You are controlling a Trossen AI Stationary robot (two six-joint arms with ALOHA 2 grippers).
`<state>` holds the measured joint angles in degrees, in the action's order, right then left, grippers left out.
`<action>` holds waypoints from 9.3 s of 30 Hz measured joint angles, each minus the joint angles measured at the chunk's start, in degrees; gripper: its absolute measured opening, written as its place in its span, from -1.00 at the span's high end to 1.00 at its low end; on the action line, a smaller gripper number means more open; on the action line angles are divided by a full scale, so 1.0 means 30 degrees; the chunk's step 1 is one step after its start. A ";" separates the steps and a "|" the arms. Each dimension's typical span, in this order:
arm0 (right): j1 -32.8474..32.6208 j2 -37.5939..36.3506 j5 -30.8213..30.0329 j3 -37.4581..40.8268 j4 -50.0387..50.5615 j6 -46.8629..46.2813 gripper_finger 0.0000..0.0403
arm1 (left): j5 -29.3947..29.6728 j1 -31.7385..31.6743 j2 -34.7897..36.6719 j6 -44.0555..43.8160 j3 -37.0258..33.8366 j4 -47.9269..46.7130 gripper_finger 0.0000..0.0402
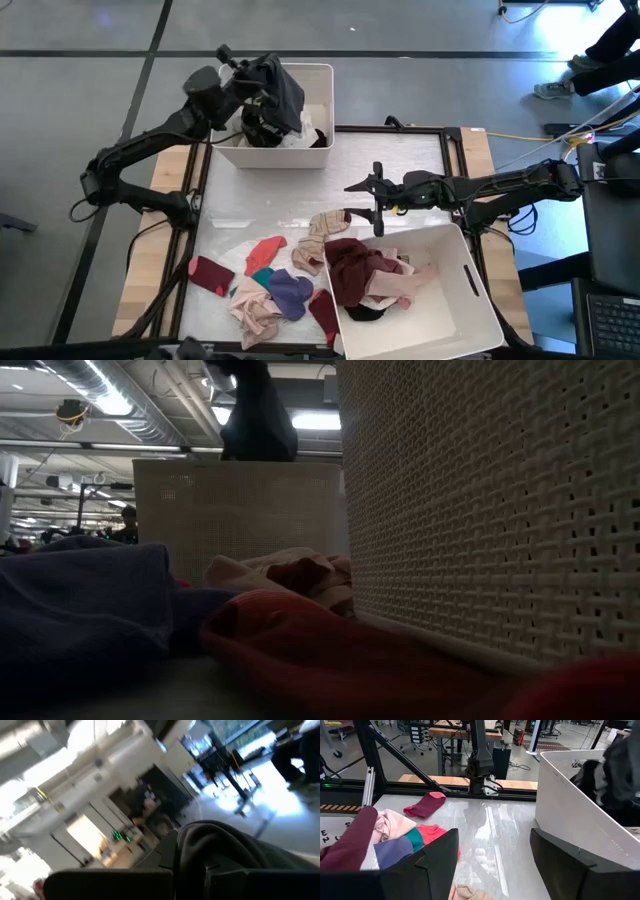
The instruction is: Sort clothes
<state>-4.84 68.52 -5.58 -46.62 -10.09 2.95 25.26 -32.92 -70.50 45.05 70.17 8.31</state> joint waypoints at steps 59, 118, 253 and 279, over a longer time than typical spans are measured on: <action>0.0000 0.0005 -0.1071 -0.0004 0.0139 -0.0040 -0.23 | -0.5297 1.4715 0.2960 -1.9791 -0.9525 -1.2151 -0.04; 0.0772 1.4312 0.1528 -1.9326 1.3279 -0.2352 -0.23 | -0.0754 1.6233 1.5692 -1.0804 -1.3176 -0.5392 -0.05; -0.7542 1.1567 0.3531 -2.1267 3.3359 -2.2393 0.18 | -0.0141 1.6237 1.6218 -1.1449 -1.3294 -0.7065 -0.05; -0.0518 1.1793 -0.1887 -2.1672 2.2697 -1.2812 -0.04 | -0.0141 1.6244 1.6218 -1.1318 -1.3289 -0.7161 -0.05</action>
<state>-6.39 103.90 -11.25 -111.64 58.00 -35.48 24.83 15.81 -21.85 11.09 30.30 -13.17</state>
